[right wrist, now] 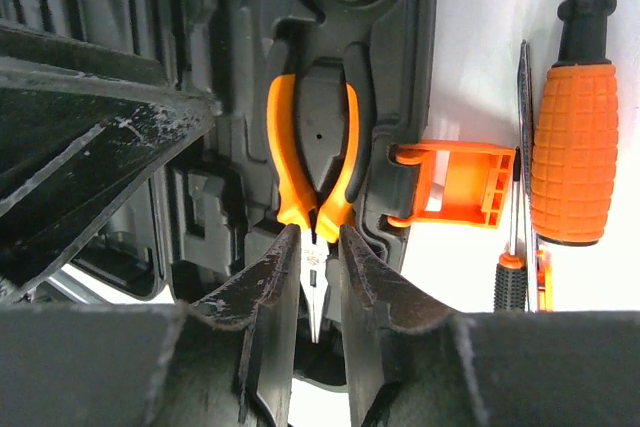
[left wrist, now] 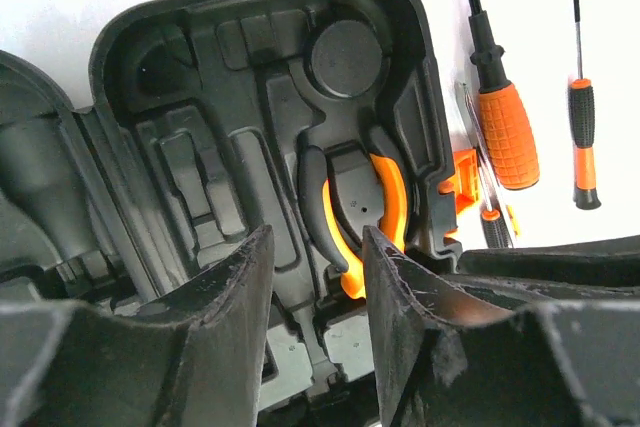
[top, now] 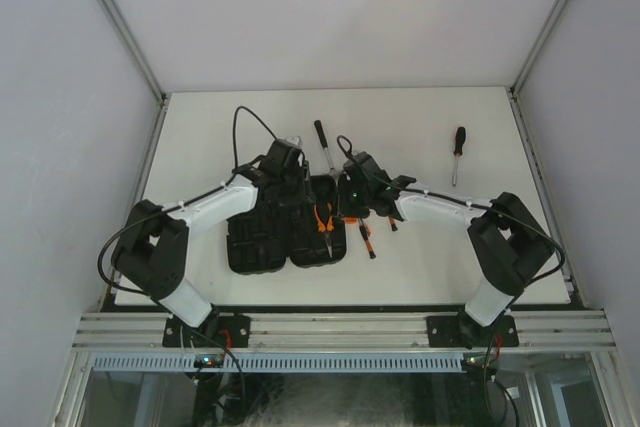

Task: Sort the tools into containers
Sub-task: Place the pliers in the storage box.

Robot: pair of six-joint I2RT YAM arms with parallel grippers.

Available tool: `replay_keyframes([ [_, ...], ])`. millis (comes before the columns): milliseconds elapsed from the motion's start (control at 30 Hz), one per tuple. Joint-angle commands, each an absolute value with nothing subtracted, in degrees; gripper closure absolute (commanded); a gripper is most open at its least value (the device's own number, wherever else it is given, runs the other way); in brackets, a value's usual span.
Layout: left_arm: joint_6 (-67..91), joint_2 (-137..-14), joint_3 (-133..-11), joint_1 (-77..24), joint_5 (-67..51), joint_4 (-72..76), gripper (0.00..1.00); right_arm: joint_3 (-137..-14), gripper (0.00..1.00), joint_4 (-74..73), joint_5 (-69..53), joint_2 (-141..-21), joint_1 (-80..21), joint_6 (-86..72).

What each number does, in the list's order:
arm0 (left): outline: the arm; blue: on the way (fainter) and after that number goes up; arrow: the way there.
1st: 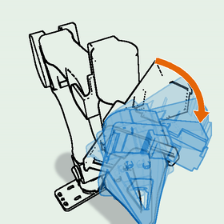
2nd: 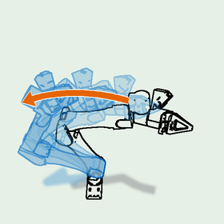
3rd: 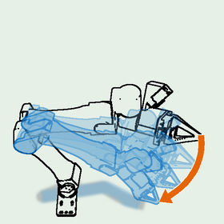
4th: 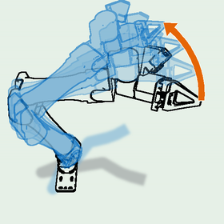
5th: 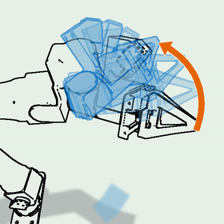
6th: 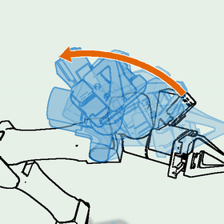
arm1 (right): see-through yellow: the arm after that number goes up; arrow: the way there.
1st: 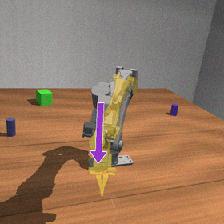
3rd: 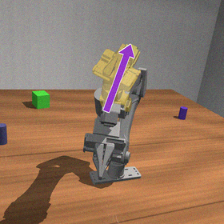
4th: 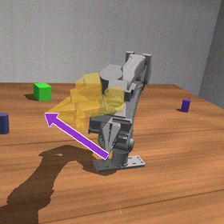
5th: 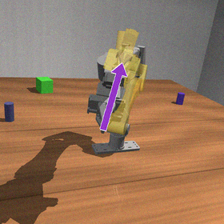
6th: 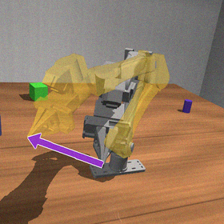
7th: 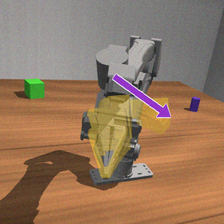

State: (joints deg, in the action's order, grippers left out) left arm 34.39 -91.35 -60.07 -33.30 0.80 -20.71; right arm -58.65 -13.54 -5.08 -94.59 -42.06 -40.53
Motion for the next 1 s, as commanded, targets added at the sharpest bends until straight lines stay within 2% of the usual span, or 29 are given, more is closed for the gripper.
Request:
replay_keyframes([
  [0,33.7,-91.9,-62.4,-33.7,-0.8,-19.6,0.56,-62.1,0.79,-14.0,-6.2,-95.9,-41.8,-41.7],
  [967,31.6,-94.1,-60.7,-34.3,-3.8,-16.4,0.71,-64.7,0.84,-18.0,-7.2,-102.2,-41.8,-41.0],
])
